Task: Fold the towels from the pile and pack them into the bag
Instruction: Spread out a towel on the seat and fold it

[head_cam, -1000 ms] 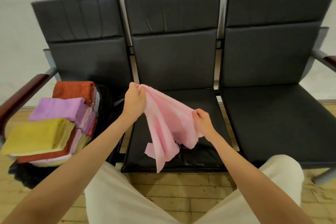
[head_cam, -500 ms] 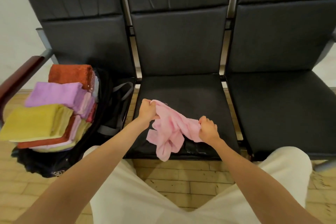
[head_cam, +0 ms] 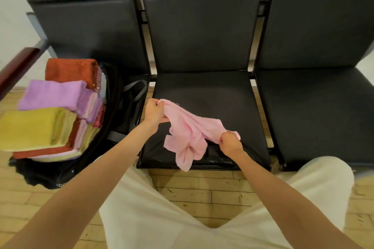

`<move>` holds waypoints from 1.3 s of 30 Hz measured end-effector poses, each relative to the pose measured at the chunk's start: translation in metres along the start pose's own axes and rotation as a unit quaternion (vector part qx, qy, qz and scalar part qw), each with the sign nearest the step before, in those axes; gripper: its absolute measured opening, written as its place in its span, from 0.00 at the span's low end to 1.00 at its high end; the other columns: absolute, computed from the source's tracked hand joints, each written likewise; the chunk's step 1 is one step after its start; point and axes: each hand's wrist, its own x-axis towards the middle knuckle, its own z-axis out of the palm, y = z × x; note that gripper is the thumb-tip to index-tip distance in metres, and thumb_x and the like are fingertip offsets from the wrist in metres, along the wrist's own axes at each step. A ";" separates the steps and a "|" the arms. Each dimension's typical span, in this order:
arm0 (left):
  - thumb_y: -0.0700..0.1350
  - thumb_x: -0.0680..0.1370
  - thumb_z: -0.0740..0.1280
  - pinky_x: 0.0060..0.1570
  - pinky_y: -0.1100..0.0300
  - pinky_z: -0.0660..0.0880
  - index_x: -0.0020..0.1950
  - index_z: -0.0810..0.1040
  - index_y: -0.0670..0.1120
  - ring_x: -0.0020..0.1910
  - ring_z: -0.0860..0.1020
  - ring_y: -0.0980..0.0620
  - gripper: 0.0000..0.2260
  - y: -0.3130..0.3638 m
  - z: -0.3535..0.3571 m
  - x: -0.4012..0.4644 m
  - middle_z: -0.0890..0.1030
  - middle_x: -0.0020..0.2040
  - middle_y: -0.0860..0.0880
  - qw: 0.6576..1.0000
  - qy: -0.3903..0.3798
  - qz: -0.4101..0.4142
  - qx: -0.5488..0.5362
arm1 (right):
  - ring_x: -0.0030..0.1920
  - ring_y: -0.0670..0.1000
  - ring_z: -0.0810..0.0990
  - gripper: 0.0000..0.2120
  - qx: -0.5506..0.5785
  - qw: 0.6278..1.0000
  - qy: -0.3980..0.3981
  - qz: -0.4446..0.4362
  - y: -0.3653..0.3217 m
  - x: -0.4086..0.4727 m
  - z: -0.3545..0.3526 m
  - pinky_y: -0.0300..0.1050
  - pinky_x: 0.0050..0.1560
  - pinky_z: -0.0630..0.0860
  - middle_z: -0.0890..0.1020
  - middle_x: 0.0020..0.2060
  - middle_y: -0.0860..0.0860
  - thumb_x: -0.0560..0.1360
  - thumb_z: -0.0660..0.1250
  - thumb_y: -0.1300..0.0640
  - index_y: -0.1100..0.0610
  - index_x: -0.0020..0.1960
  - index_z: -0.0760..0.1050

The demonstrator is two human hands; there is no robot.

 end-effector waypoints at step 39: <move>0.35 0.79 0.61 0.41 0.58 0.81 0.62 0.71 0.39 0.50 0.81 0.46 0.12 -0.020 -0.067 0.002 0.78 0.57 0.40 0.978 0.097 -0.068 -0.173 | 0.36 0.51 0.76 0.10 0.058 0.991 -0.024 -0.117 -0.069 -0.024 0.003 0.42 0.35 0.70 0.74 0.35 0.49 0.76 0.65 0.51 0.58 0.42 0.74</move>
